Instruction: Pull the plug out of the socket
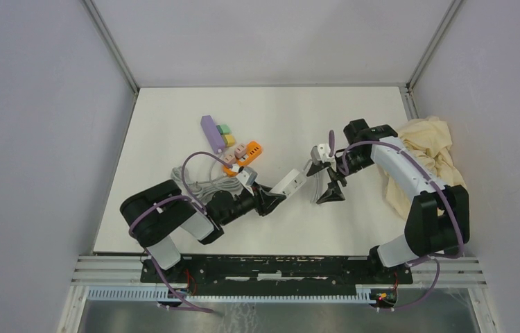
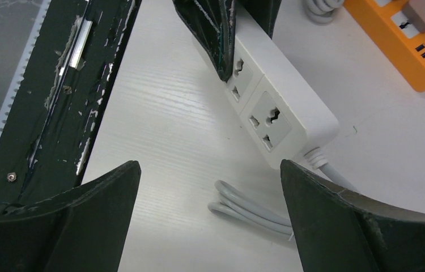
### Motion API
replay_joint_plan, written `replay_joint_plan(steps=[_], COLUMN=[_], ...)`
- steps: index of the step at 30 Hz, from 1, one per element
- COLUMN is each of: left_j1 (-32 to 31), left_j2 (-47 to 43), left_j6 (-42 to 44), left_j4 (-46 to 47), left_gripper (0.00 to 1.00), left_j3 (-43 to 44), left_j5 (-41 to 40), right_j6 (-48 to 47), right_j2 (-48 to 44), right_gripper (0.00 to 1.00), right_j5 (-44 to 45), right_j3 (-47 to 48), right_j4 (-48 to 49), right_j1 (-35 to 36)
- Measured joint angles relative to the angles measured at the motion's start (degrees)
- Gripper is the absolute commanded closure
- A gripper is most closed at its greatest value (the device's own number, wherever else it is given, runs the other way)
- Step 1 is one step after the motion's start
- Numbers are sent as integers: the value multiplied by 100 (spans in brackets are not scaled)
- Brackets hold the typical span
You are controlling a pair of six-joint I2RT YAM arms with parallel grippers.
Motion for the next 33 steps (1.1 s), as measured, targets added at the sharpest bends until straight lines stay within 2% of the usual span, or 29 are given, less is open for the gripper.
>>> replay_joint_plan(steps=[24, 33], left_j1=[11, 33], left_j2=[66, 83], left_j6=[0, 0], left_j4=[33, 33], left_gripper=[97, 97], left_j3=[33, 37], left_j5=[273, 282], right_j6=[-50, 505], right_j2=[352, 472], right_gripper=[8, 9], right_j5=[732, 955], right_j3=[111, 339], right_j4=[-170, -181], right_j1=[529, 671])
